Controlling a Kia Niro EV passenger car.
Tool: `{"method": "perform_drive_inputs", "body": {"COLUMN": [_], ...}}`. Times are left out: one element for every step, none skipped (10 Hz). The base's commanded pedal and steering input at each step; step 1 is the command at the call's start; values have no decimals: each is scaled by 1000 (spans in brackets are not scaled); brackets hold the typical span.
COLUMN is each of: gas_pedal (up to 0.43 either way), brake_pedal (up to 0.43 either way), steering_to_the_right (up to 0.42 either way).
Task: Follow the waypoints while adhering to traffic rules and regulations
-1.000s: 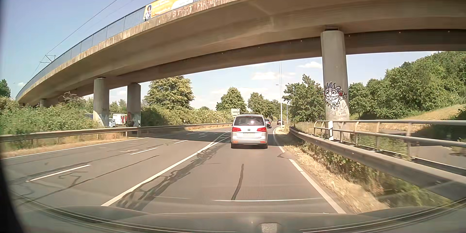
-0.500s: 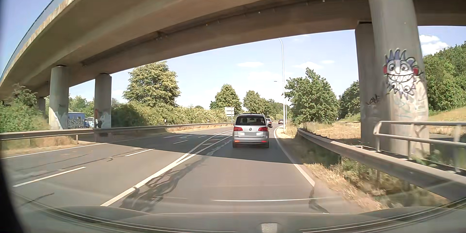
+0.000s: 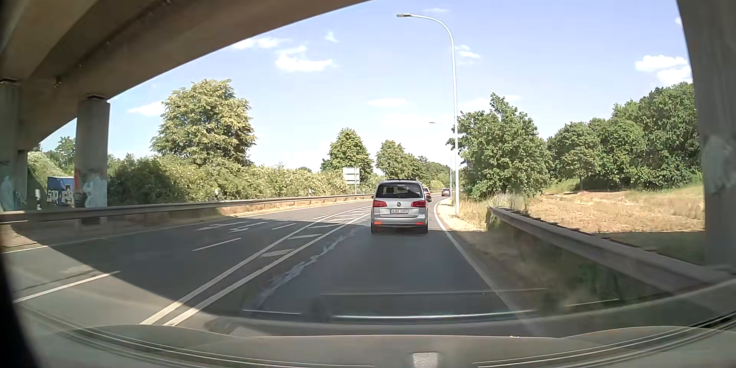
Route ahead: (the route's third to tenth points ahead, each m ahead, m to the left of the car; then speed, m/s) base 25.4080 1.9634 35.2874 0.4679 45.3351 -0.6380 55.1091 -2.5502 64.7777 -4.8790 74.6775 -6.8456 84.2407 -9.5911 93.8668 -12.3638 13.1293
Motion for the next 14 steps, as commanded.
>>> {"method": "perform_drive_inputs", "body": {"gas_pedal": [0,0,0,0,0,0,0,0,0,0,0,0,0,0], "brake_pedal": [30,30,37,30,30,30,37,30,30,30,30,30,30,30], "steering_to_the_right": [12,12,13,13,13,13,13,13,14,14,13,14,14,14]}}
